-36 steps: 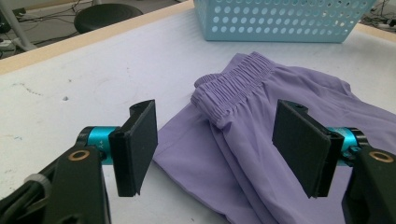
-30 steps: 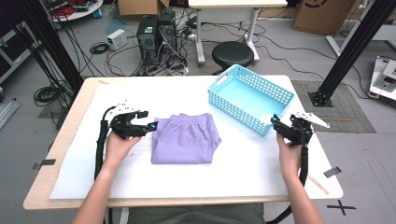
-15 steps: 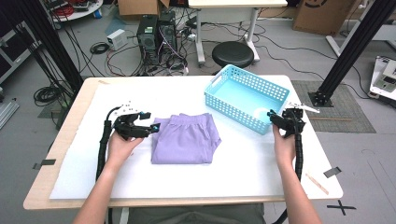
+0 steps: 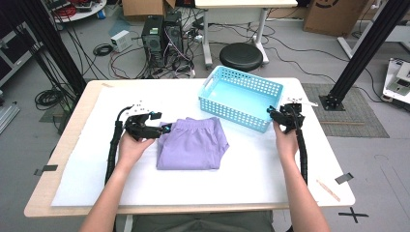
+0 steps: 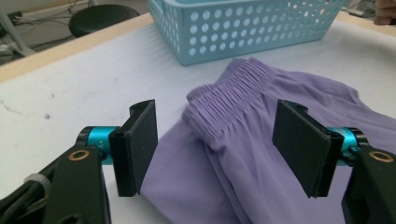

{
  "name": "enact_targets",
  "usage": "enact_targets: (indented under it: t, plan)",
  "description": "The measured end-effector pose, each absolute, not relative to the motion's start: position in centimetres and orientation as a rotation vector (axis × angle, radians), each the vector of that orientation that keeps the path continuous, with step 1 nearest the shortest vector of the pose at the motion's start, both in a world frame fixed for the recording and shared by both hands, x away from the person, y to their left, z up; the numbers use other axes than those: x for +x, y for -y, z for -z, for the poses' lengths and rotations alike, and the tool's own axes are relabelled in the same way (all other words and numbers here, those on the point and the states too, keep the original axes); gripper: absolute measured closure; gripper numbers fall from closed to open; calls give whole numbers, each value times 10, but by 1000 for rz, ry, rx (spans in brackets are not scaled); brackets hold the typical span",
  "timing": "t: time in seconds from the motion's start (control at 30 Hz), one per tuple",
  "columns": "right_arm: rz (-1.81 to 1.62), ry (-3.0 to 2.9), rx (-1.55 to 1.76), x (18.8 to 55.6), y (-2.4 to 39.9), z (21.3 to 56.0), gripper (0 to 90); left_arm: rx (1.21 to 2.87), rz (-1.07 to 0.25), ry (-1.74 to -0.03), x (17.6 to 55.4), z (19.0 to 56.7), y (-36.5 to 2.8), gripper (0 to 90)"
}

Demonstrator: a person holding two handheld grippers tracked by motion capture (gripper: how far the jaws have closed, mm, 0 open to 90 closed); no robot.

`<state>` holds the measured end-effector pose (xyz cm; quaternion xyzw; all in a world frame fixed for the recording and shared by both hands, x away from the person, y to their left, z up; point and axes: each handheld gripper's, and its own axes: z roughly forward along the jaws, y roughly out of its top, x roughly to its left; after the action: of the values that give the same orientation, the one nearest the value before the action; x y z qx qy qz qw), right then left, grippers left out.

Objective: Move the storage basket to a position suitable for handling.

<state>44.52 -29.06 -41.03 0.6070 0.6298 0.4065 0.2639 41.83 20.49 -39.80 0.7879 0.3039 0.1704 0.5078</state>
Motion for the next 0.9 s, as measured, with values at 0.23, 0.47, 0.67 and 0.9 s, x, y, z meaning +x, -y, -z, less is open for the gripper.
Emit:
enact_targets:
  t: [0.23, 0.47, 0.67, 0.9]
  plan:
    - [-1107, -1767, 1568, 456, 278, 410, 522, 1848, -408, -762, 450, 398, -188, 310]
    - [-1130, -1786, 1528, 459, 274, 409, 517, 1881, -350, -773, 487, 400, -161, 307]
    - [-1229, -1761, 1458, 444, 280, 396, 369, 1968, -340, -782, 515, 408, -139, 306]
    - [-1335, -1821, 1325, 415, 296, 399, 264, 1922, -338, -784, 528, 421, -140, 283]
